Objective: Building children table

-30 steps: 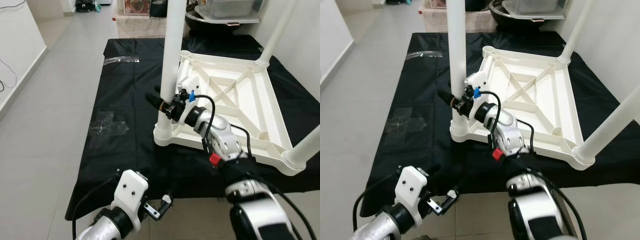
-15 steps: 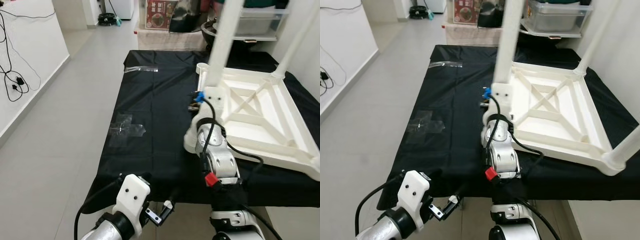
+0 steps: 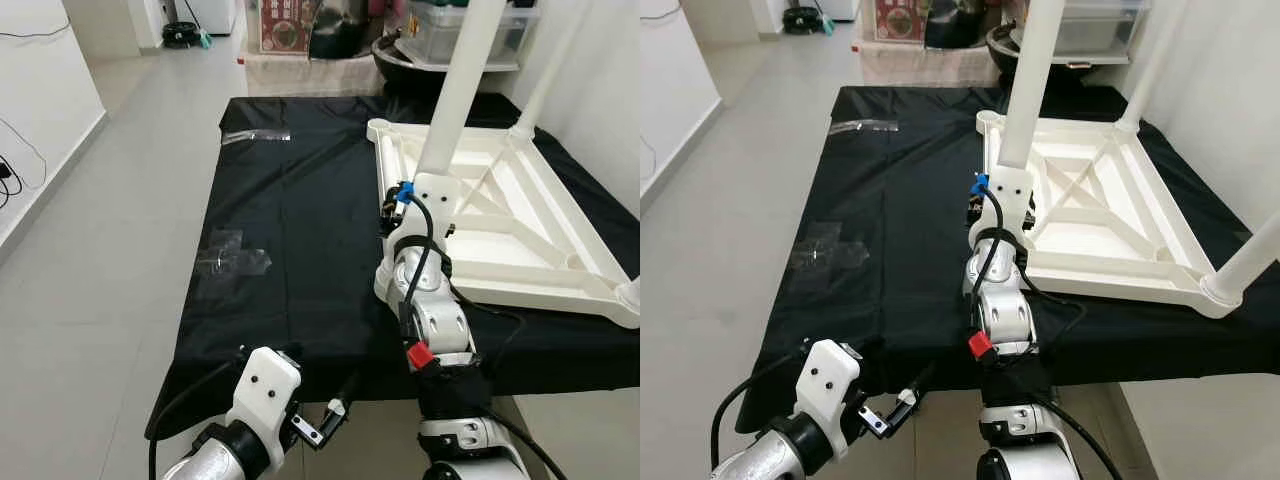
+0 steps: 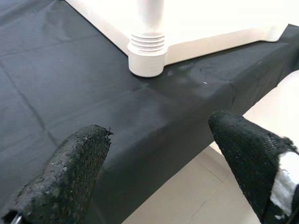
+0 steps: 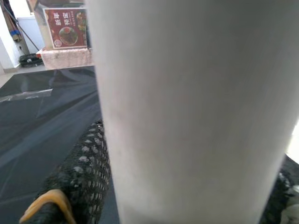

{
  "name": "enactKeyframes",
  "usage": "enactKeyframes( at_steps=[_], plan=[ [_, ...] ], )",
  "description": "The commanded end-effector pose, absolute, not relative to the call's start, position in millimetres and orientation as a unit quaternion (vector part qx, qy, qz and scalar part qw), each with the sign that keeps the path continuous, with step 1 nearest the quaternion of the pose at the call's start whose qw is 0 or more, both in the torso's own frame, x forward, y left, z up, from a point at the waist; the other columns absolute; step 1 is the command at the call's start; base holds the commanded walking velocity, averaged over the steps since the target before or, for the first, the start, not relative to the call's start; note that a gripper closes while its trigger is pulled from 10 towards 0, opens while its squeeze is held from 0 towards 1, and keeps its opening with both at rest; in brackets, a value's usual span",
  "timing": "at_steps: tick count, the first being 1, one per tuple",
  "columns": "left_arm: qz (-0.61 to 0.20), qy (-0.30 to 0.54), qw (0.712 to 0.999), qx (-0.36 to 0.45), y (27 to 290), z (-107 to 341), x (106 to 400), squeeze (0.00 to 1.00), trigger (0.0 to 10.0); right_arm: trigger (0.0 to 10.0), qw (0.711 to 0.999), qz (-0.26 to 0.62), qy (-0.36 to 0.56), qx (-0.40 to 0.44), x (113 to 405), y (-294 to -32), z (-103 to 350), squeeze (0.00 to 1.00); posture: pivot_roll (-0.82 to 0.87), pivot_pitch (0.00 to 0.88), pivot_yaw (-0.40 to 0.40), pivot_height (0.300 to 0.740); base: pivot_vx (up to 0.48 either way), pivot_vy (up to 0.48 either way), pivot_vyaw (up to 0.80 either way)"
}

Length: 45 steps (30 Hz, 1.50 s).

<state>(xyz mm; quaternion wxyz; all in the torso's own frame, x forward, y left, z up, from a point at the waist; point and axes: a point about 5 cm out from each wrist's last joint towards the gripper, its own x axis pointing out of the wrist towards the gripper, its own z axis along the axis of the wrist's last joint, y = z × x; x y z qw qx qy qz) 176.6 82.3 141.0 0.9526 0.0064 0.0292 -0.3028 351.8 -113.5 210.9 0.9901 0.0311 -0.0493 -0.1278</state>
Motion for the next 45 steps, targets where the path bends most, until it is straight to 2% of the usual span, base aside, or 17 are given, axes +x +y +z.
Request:
enactKeyframes(
  at_steps=[1, 7, 10, 17, 24, 28, 32, 33, 35, 43, 45],
  plan=[
    [-0.308, 0.039, 0.951, 0.012, 82, 136, 176, 0.0, 10.0, 10.0, 0.992, -0.102, -0.05, 0.058, 349, -99, 209, 0.0, 0.16, 0.121, -0.041, 0.74, 0.0, 0.0, 0.0],
    [-0.308, 0.039, 0.95, 0.013, 82, 135, 176, 0.0, 10.0, 10.0, 0.994, -0.043, -0.077, 0.057, 349, -104, 207, 0.0, 0.16, 0.12, -0.042, 0.74, 0.0, 0.0, 0.0],
    [-0.308, 0.039, 0.95, 0.013, 82, 135, 176, 0.0, 10.0, 10.0, 0.993, 0.063, -0.094, 0.032, 350, -113, 201, 0.0, 0.16, 0.119, -0.041, 0.74, 0.0, 0.0, 0.0],
    [-0.31, 0.039, 0.95, 0.014, 81, 134, 177, 0.0, 10.0, 10.0, 0.978, 0.185, -0.09, 0.024, 354, -126, 200, 0.0, 0.16, 0.118, -0.04, 0.74, 0.0, 0.0, 0.0],
    [-0.311, 0.039, 0.95, 0.014, 81, 134, 177, 0.0, 10.0, 10.0, 0.966, 0.243, -0.079, 0.04, 372, -143, 211, 0.0, 0.16, 0.108, -0.041, 0.74, 0.0, 0.0, 0.0],
    [-0.312, 0.039, 0.949, 0.014, 80, 133, 176, 0.0, 10.0, 10.0, 0.944, 0.322, -0.057, 0.036, 383, -147, 216, 0.0, 0.17, 0.101, -0.047, 0.74, 0.0, 0.0, 0.0],
    [-0.313, 0.038, 0.949, 0.014, 80, 133, 176, 0.0, 10.0, 10.0, 0.93, 0.363, -0.044, 0.03, 386, -146, 219, 0.0, 0.18, 0.098, -0.051, 0.74, 0.0, 0.0, 0.0],
    [-0.313, 0.038, 0.949, 0.015, 79, 133, 175, 0.0, 10.0, 10.0, 0.904, 0.426, -0.02, 0.029, 386, -142, 221, 0.0, 0.18, 0.093, -0.051, 0.74, 0.0, 0.0, 0.0],
    [-0.313, 0.038, 0.949, 0.015, 79, 133, 174, 0.0, 10.0, 10.0, 0.88, 0.473, -0.004, 0.035, 384, -138, 222, 0.0, 0.18, 0.092, -0.053, 0.74, 0.0, 0.0, 0.0],
    [-0.314, 0.039, 0.948, 0.015, 79, 132, 173, 0.0, 10.0, 10.0, 0.861, 0.507, 0.002, 0.031, 385, -134, 223, 0.0, 0.19, 0.09, -0.051, 0.74, 0.0, 0.0, 0.0],
    [-0.317, 0.039, 0.948, 0.015, 78, 132, 173, 0.0, 10.0, 10.0, 0.851, 0.524, -0.011, 0.04, 387, -123, 228, 0.0, 0.19, 0.084, -0.052, 0.74, 0.0, 0.0, 0.0]
  ],
)
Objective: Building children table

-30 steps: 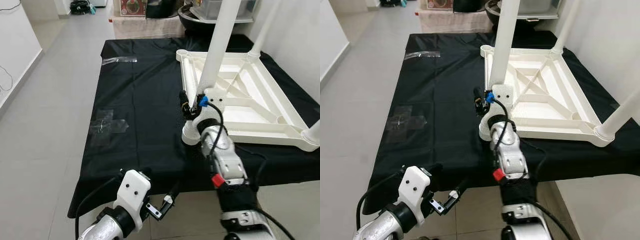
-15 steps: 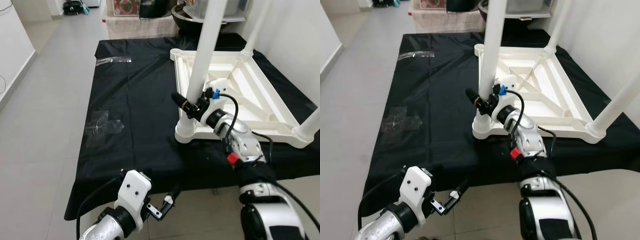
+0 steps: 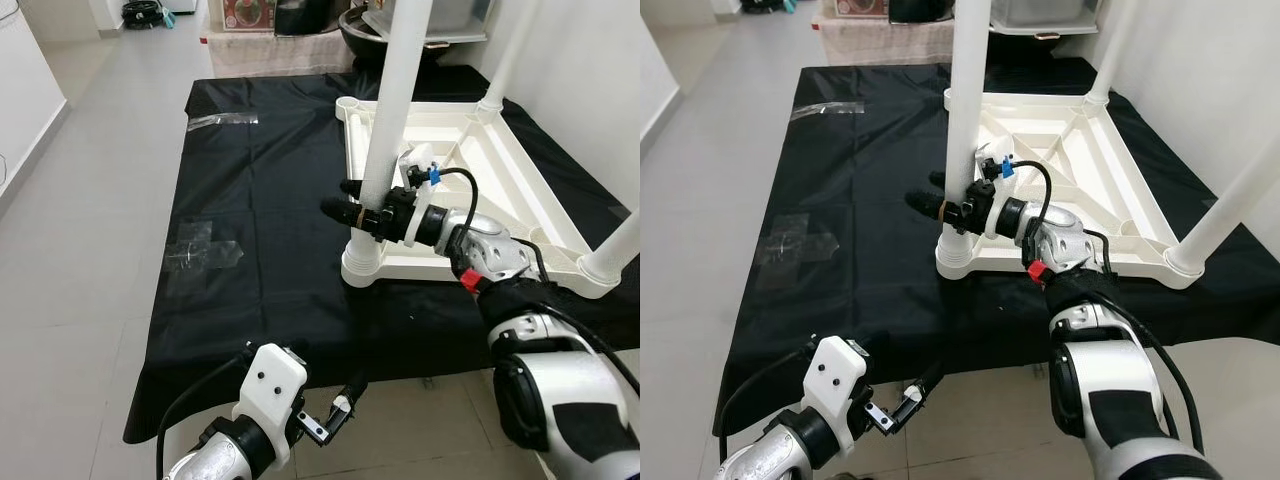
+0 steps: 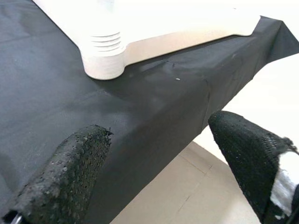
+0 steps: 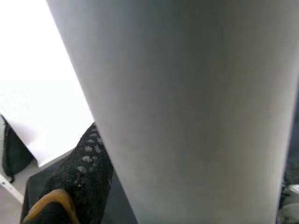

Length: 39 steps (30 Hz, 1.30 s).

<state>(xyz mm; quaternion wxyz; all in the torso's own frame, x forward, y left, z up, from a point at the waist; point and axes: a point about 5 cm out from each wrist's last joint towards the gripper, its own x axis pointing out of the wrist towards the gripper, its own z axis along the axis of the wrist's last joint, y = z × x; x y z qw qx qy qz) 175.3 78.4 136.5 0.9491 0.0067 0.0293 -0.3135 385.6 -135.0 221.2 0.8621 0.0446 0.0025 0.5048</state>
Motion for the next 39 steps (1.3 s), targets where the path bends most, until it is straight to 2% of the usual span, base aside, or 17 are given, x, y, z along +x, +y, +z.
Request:
enactKeyframes(
  at_steps=[1, 2, 9, 13, 14, 16, 19, 22, 23, 25, 26, 30, 32, 36, 37, 38, 39],
  plan=[
    [-0.317, 0.039, 0.948, 0.015, 78, 132, 173, 0.0, 10.0, 10.0, 0.851, 0.524, -0.011, 0.04, 387, -123, 228, 0.0, 0.19, 0.084, -0.052, 0.74, 0.0, 0.0, 0.0],
    [-0.317, 0.039, 0.947, 0.015, 78, 132, 172, 0.0, 10.0, 0.0, 0.849, 0.526, -0.017, 0.042, 388, -118, 229, 0.0, 0.19, 0.084, -0.052, 0.74, 0.0, 0.0, 0.0],
    [-0.318, 0.039, 0.947, 0.016, 77, 131, 173, 0.0, 10.0, 0.0, 0.867, 0.494, -0.038, 0.054, 392, -115, 229, 0.0, 0.19, 0.082, -0.052, 0.74, 0.0, 0.0, 0.0],
    [-0.319, 0.039, 0.947, 0.016, 77, 131, 174, 0.0, 10.0, 0.0, 0.89, 0.45, -0.05, 0.054, 390, -122, 221, 0.0, 0.19, 0.086, -0.05, 0.74, 0.0, 0.0, 0.0],
    [-0.32, 0.039, 0.947, 0.016, 77, 131, 174, 0.0, 10.0, 0.0, 0.909, 0.412, -0.052, 0.047, 390, -127, 216, 0.0, 0.18, 0.089, -0.048, 0.74, 0.0, 0.0, 0.0],
    [-0.32, 0.039, 0.947, 0.016, 77, 131, 174, 0.0, 10.0, 0.0, 0.909, 0.412, -0.052, 0.047, 390, -127, 216, 0.0, 0.18, 0.089, -0.048, 0.74, 0.0, 0.0, 0.0],
    [-0.323, 0.039, 0.946, 0.015, 78, 131, 175, 0.0, 10.0, 0.0, 0.966, 0.255, -0.052, 0.011, 384, -140, 201, 0.0, 0.16, 0.096, -0.034, 0.74, 0.0, 0.0, 0.0],
    [-0.323, 0.039, 0.945, 0.015, 78, 131, 175, 0.0, 10.0, 0.0, 0.976, 0.21, -0.049, 0.005, 381, -143, 199, 0.0, 0.16, 0.096, -0.034, 0.74, 0.0, 0.0, 0.0],
    [-0.324, 0.039, 0.945, 0.016, 79, 131, 176, 0.0, 10.0, 0.0, 0.992, 0.119, -0.035, 0.001, 379, -150, 195, 0.0, 0.16, 0.099, -0.033, 0.74, 0.0, 0.0, 0.0],
    [-0.324, 0.039, 0.945, 0.016, 79, 131, 176, 0.0, 10.0, 0.0, 0.992, 0.119, -0.035, 0.001, 379, -150, 195, 0.0, 0.16, 0.099, -0.033, 0.74, 0.0, 0.0, 0.0],
    [-0.324, 0.04, 0.945, 0.016, 79, 131, 176, 0.0, 10.0, 0.0, 0.999, 0.012, -0.033, 0.002, 373, -157, 195, 0.0, 0.16, 0.101, -0.029, 0.74, 0.0, 0.0, 0.0],
    [-0.323, 0.04, 0.946, 0.016, 80, 131, 177, 0.0, 10.0, 0.0, 0.993, -0.115, -0.01, 0.025, 357, -156, 191, 0.0, 0.17, 0.105, -0.034, 0.74, 0.0, 0.0, 0.0],
    [-0.321, 0.04, 0.946, 0.017, 80, 131, 177, 0.0, 10.0, 0.0, 0.991, -0.128, 0.001, 0.051, 350, -132, 192, 0.0, 0.16, 0.106, -0.035, 0.74, 0.0, 0.0, 0.0],
    [-0.32, 0.04, 0.946, 0.017, 80, 131, 177, 0.0, 10.0, 0.0, 0.991, -0.125, 0.001, 0.055, 350, -125, 193, 0.0, 0.16, 0.106, -0.035, 0.74, 0.0, 0.0, 0.0],
    [-0.32, 0.04, 0.946, 0.016, 80, 130, 178, 0.0, 10.0, 3.4, 0.991, -0.116, -0.008, 0.068, 351, -119, 195, 0.0, 0.16, 0.107, -0.036, 0.74, 0.0, 0.0, 0.0],
    [-0.32, 0.04, 0.946, 0.016, 80, 130, 178, 0.0, 10.0, 10.0, 0.993, -0.089, -0.024, 0.076, 354, -112, 199, 0.0, 0.16, 0.108, -0.037, 0.74, 0.0, 0.0, 0.0],
    [-0.32, 0.04, 0.946, 0.016, 80, 130, 178, 0.0, 10.0, 10.0, 0.993, -0.089, -0.024, 0.076, 354, -112, 199, 0.0, 0.16, 0.108, -0.037, 0.74, 0.0, 0.0, 0.0]
  ],
)
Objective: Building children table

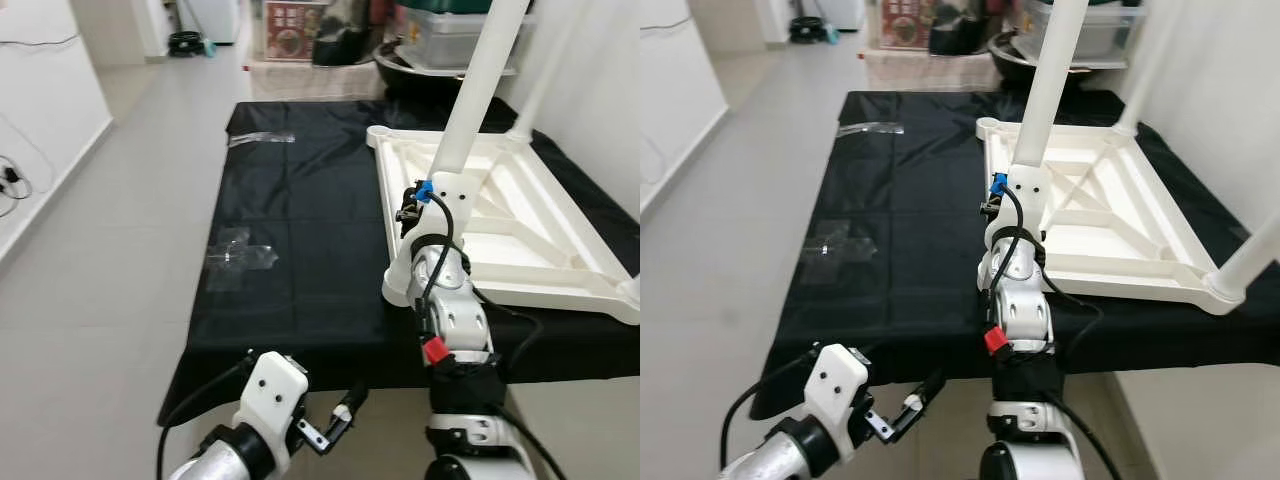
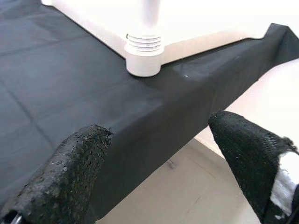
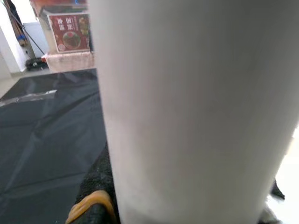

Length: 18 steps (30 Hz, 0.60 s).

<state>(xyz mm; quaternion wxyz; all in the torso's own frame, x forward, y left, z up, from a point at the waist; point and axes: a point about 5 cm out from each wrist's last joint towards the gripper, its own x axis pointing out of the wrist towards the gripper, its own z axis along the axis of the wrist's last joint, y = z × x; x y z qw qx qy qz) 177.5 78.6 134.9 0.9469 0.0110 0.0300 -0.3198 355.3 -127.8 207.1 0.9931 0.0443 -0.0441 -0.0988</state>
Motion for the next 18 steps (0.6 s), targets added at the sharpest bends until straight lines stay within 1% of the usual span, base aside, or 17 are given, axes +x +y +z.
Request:
enactKeyframes(
  at_steps=[1, 2, 4, 5, 6, 8, 9, 10, 11, 12, 13, 16, 17, 18],
  plan=[
    [-0.32, 0.041, 0.946, 0.015, 79, 130, 178, 0.0, 10.0, 10.0, 0.994, -0.062, -0.046, 0.079, 355, -106, 203, 0.16, 0.16, 0.108, -0.037, 0.74, 0.0, 0.0, 0.0],
    [-0.32, 0.041, 0.947, 0.014, 79, 130, 178, 0.0, 10.0, 10.0, 0.994, -0.03, -0.063, 0.084, 356, -101, 206, 1.0, 0.16, 0.108, -0.038, 0.74, 0.0, 0.0, 0.0],
    [-0.32, 0.041, 0.947, 0.013, 79, 129, 178, 0.0, 10.0, 10.0, 0.994, 0.013, -0.085, 0.073, 355, -95, 207, 1.0, 0.15, 0.11, -0.036, 0.74, 0.0, 0.0, 0.0],
    [-0.32, 0.041, 0.947, 0.013, 79, 129, 178, 0.0, 10.0, 10.0, 0.994, 0.013, -0.085, 0.073, 355, -95, 207, 1.0, 0.15, 0.11, -0.036, 0.74, 0.0, 0.0, 0.0],
    [-0.321, 0.041, 0.946, 0.013, 79, 129, 179, 0.0, 10.0, 10.0, 0.991, 0.06, -0.09, 0.073, 355, -94, 202, 0.0, 0.16, 0.11, -0.037, 0.74, 0.0, 0.0, 0.0],
    [-0.321, 0.041, 0.946, 0.013, 79, 129, 179, 0.0, 10.0, 10.0, 0.988, 0.1, -0.092, 0.069, 353, -96, 200, 0.0, 0.16, 0.109, -0.036, 0.74, 0.0, 0.0, 0.0],
    [-0.321, 0.041, 0.946, 0.013, 79, 129, 179, 0.0, 10.0, 10.0, 0.988, 0.1, -0.092, 0.069, 353, -96, 200, 0.0, 0.16, 0.109, -0.036, 0.74, 0.0, 0.0, 0.0],
    [-0.321, 0.041, 0.946, 0.013, 79, 129, 179, 0.0, 10.0, 10.0, 0.984, 0.135, -0.082, 0.079, 352, -95, 198, 0.0, 0.16, 0.108, -0.036, 0.74, 0.0, 0.0, 0.0],
    [-0.321, 0.041, 0.946, 0.013, 79, 129, 179, 0.0, 10.0, 10.0, 0.984, 0.135, -0.082, 0.079, 352, -95, 198, 0.0, 0.16, 0.108, -0.036, 0.74, 0.0, 0.0, 0.0],
    [-0.32, 0.041, 0.946, 0.013, 79, 129, 179, 0.0, 10.0, 10.0, 0.981, 0.163, -0.09, 0.062, 353, -100, 199, 0.0, 0.16, 0.108, -0.036, 0.74, 0.0, 0.0, 0.0],
    [-0.32, 0.041, 0.946, 0.013, 79, 129, 179, 0.0, 10.0, 10.0, 0.981, 0.163, -0.09, 0.062, 353, -100, 199, 0.0, 0.16, 0.108, -0.036, 0.74, 0.0, 0.0, 0.0],
    [-0.32, 0.041, 0.946, 0.012, 79, 129, 180, 0.0, 10.0, 10.0, 0.957, 0.271, -0.092, 0.042, 357, -113, 204, 0.0, 0.16, 0.107, -0.035, 0.74, 0.0, 0.0, 0.0],
    [-0.32, 0.041, 0.946, 0.012, 79, 129, 180, 0.0, 10.0, 10.0, 0.957, 0.271, -0.092, 0.042, 357, -113, 204, 0.0, 0.16, 0.107, -0.035, 0.74, 0.0, 0.0, 0.0],
    [-0.32, 0.041, 0.946, 0.012, 79, 129, 180, 0.0, 10.0, 10.0, 0.951, 0.293, -0.088, 0.041, 360, -117, 206, 0.0, 0.16, 0.107, -0.036, 0.74, 0.0, 0.0, 0.0]
  ],
)
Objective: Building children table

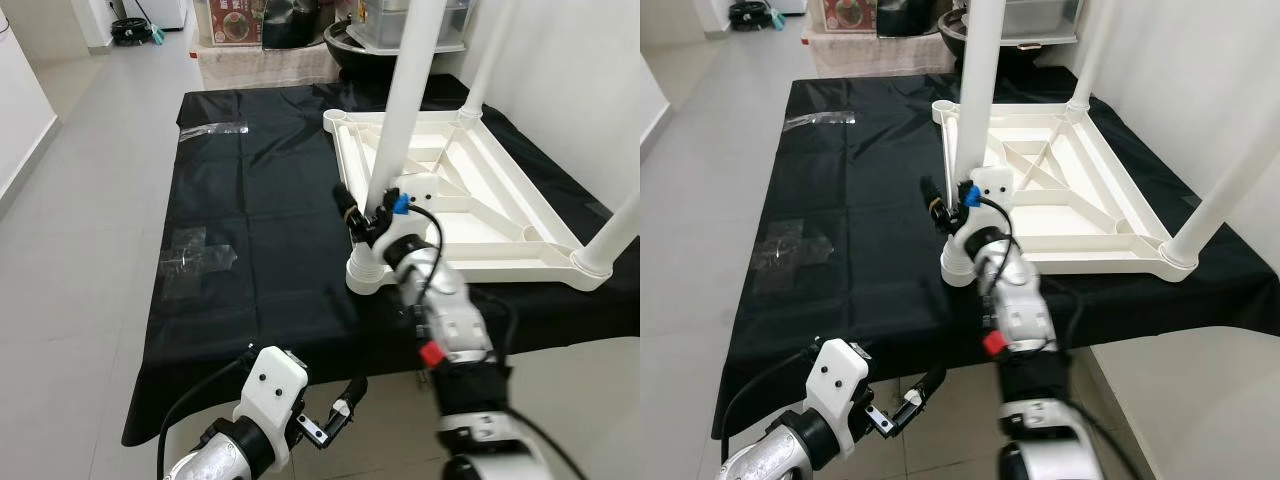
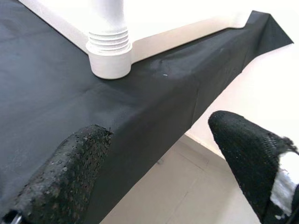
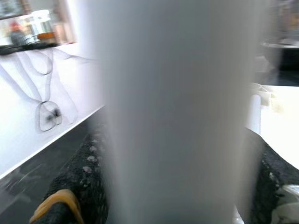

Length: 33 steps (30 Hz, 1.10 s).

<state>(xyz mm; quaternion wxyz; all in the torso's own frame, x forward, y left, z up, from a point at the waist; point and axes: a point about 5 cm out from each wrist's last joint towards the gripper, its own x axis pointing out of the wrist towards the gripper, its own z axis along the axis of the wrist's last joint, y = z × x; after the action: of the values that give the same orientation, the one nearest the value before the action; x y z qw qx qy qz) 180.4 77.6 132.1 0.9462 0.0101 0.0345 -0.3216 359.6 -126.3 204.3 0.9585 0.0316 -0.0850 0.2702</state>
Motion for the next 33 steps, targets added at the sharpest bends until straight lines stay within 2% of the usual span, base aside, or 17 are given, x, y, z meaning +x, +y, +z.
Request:
enactKeyframes(
  at_steps=[1, 3, 4, 5, 8, 10, 12, 13, 14, 15, 17, 18, 19, 22, 26, 27, 33],
  plan=[
    [-0.32, 0.041, 0.946, 0.012, 79, 129, 180, 0.0, 10.0, 10.0, 0.942, 0.321, -0.081, 0.049, 362, -119, 209, 0.0, 0.16, 0.106, -0.037, 0.74, 0.0, 0.0, 0.0],
    [-0.319, 0.042, 0.947, 0.011, 80, 128, 180, 0.0, 10.0, 10.0, 0.912, 0.398, -0.061, 0.071, 366, -120, 218, 0.0, 0.16, 0.104, -0.038, 0.74, 0.0, 0.0, 0.0],
    [-0.319, 0.042, 0.947, 0.011, 80, 128, 180, 0.0, 10.0, 10.0, 0.912, 0.398, -0.061, 0.071, 366, -120, 218, 0.0, 0.16, 0.104, -0.038, 0.74, 0.0, 0.0, 0.0],
    [-0.318, 0.042, 0.947, 0.01, 80, 128, 180, 0.0, 10.0, 10.0, 0.891, 0.446, -0.051, 0.072, 366, -119, 220, 0.0, 0.17, 0.102, -0.039, 0.74, 0.0, 0.0, 0.0],
    [-0.318, 0.042, 0.947, 0.01, 80, 128, 180, 0.0, 10.0, 10.0, 0.891, 0.446, -0.051, 0.072, 366, -119, 220, 0.0, 0.17, 0.102, -0.039, 0.74, 0.0, 0.0, 0.0],
    [-0.317, 0.042, 0.947, 0.01, 80, 127, 180, 0.0, 10.0, 10.0, 0.849, 0.522, -0.034, 0.075, 363, -117, 222, 0.0, 0.17, 0.098, -0.041, 0.74, 0.0, 0.0, 0.0],
    [-0.317, 0.042, 0.947, 0.01, 80, 127, 180, 0.0, 10.0, 10.0, 0.849, 0.522, -0.034, 0.075, 363, -117, 222, 0.0, 0.17, 0.098, -0.041, 0.74, 0.0, 0.0, 0.0],
    [-0.317, 0.042, 0.947, 0.01, 80, 127, 180, 0.0, 10.0, 10.0, 0.825, 0.559, -0.027, 0.081, 361, -116, 223, 0.0, 0.18, 0.095, -0.046, 0.74, 0.0, 0.0, 0.0],
    [-0.317, 0.042, 0.947, 0.01, 80, 127, 180, 0.0, 10.0, 10.0, 0.825, 0.559, -0.027, 0.081, 361, -116, 223, 0.0, 0.18, 0.095, -0.046, 0.74, 0.0, 0.0, 0.0],
    [-0.317, 0.042, 0.948, 0.01, 80, 127, 180, 0.0, 10.0, 10.0, 0.807, 0.583, -0.024, 0.085, 360, -116, 224, 0.0, 0.18, 0.095, -0.046, 0.74, 0.0, 0.0, 0.0],
    [-0.317, 0.042, 0.948, 0.01, 80, 127, 180, 0.0, 10.0, 10.0, 0.807, 0.583, -0.024, 0.085, 360, -116, 224, 0.0, 0.18, 0.095, -0.046, 0.74, 0.0, 0.0, 0.0],
    [-0.316, 0.042, 0.948, 0.01, 80, 127, 179, 0.0, 10.0, 10.0, 0.788, 0.61, -0.018, 0.08, 358, -116, 223, 0.0, 0.18, 0.094, -0.048, 0.74, 0.0, 0.0, 0.0],
    [-0.316, 0.042, 0.948, 0.01, 80, 127, 179, 0.0, 10.0, 10.0, 0.788, 0.61, -0.018, 0.08, 358, -116, 223, 0.0, 0.18, 0.094, -0.048, 0.74, 0.0, 0.0, 0.0],
    [-0.317, 0.042, 0.947, 0.01, 79, 127, 178, 0.0, 10.0, 10.0, 0.751, 0.657, -0.002, 0.066, 354, -113, 220, 0.0, 0.18, 0.085, -0.049, 0.74, 0.0, 0.0, 0.0],
    [-0.318, 0.042, 0.947, 0.01, 78, 127, 177, 0.0, 10.0, 10.0, 0.738, 0.672, 0.005, 0.059, 352, -111, 218, 0.0, 0.18, 0.084, -0.049, 0.74, 0.0, 0.0, 0.0],
    [-0.319, 0.043, 0.947, 0.01, 78, 126, 177, 0.0, 10.0, 0.0, 0.734, 0.678, 0.013, 0.049, 351, -109, 216, 0.0, 0.18, 0.077, -0.048, 0.74, 0.0, 0.0, 0.0],
    [-0.321, 0.043, 0.946, 0.011, 78, 126, 177, 0.0, 10.0, 0.0, 0.755, 0.655, 0.011, 0.025, 355, -106, 213, 0.0, 0.18, 0.071, -0.046, 0.74, 0.0, 0.0, 0.0]
  ],
)
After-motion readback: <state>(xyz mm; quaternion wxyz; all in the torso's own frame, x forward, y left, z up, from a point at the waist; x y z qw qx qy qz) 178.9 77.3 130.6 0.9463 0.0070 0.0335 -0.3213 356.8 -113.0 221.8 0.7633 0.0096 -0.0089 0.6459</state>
